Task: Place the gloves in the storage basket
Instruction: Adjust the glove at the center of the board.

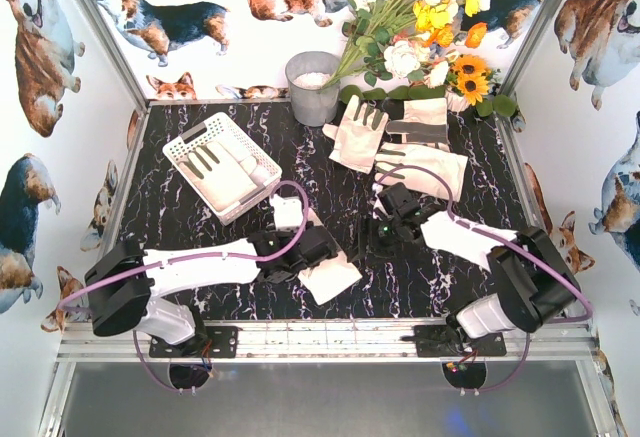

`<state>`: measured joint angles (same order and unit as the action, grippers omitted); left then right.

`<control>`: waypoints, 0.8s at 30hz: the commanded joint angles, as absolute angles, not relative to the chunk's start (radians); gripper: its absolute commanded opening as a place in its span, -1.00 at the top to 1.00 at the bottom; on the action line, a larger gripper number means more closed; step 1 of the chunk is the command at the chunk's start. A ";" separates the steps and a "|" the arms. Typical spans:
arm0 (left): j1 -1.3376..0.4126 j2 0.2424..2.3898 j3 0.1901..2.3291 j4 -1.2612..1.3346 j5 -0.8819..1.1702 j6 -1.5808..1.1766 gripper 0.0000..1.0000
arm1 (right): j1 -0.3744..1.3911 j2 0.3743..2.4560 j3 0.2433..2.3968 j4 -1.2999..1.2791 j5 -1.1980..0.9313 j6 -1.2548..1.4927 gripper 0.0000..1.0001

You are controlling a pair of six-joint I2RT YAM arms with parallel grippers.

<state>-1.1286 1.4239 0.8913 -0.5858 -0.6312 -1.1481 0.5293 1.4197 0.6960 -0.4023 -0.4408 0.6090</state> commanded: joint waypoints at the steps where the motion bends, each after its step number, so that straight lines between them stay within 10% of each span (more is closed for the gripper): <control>1: -1.134 1.389 0.823 -0.591 -0.644 -1.204 0.00 | 0.537 1.456 0.722 -0.306 -0.460 0.611 -0.15; 16: -1.103 1.396 0.744 -0.354 -0.574 -1.080 -0.22 | 0.569 1.535 0.732 -0.276 -0.474 0.616 -0.06; 24: -1.036 1.402 0.717 -0.360 -0.583 -1.150 0.02 | 0.593 1.532 0.706 -0.269 -0.472 0.629 0.03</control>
<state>-1.0473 1.4063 0.7231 -0.3733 -0.5625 -1.1290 0.5781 1.5261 0.7010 -0.3080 -0.4885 0.6304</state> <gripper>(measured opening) 0.514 0.495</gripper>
